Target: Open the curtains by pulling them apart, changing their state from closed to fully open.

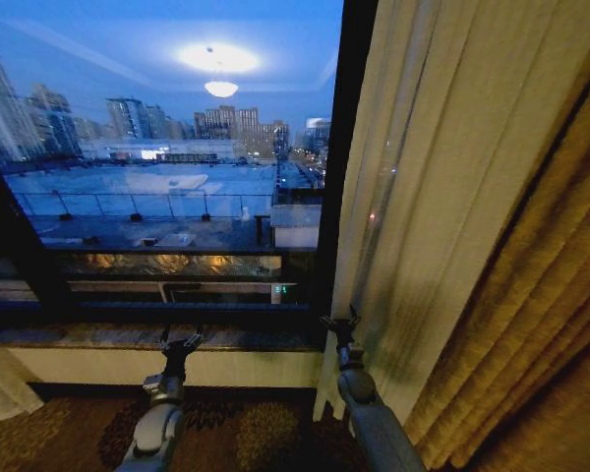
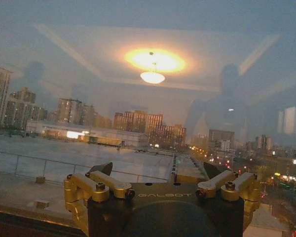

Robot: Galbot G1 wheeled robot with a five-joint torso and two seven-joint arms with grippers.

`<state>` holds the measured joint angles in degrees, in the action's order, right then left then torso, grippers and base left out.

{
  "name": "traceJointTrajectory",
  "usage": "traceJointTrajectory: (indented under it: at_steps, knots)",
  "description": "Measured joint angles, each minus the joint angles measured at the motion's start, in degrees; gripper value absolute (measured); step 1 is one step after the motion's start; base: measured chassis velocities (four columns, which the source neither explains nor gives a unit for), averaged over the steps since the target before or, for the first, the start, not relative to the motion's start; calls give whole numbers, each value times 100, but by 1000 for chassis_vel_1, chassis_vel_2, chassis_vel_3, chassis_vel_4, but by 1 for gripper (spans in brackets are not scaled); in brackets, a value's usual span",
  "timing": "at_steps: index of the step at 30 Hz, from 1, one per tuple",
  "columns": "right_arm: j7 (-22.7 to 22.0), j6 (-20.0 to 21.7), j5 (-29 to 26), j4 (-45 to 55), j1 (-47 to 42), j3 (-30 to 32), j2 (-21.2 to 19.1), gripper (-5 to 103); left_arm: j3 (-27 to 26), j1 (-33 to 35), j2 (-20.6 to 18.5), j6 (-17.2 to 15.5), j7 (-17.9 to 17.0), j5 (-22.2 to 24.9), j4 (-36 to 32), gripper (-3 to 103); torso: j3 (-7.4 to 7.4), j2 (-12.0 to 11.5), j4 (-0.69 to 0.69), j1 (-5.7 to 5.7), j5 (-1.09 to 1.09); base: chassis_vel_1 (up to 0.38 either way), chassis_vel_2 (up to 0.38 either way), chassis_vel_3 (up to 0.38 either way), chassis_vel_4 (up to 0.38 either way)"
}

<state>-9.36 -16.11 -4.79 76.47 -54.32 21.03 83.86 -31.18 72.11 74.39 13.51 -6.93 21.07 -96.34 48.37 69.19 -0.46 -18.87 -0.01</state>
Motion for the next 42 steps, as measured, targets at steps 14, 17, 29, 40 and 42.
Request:
traceJointTrajectory:
  at_steps: [14,17,29,40,42]
  knots:
    - [-114,20,323,-298,264,26,22,100,0,0,0,0,-1,0,0,100,3,-4,0,-6,1,-69,66,73,-59]
    - [-134,-8,384,-322,264,45,27,90,-1,-1,0,0,0,0,0,100,1,-3,0,-1,0,0,0,0,0]
    - [-200,17,388,-300,234,67,10,47,-1,0,0,0,-1,0,0,100,1,0,0,-1,1,0,0,0,0]
    - [-528,206,304,-370,317,241,-122,4,-1,0,0,0,-1,0,0,100,1,-1,1,-1,1,0,0,0,0]
    - [-646,283,244,-369,341,325,-213,1,-1,0,0,0,-1,0,0,100,1,-1,0,-1,2,0,0,0,0]
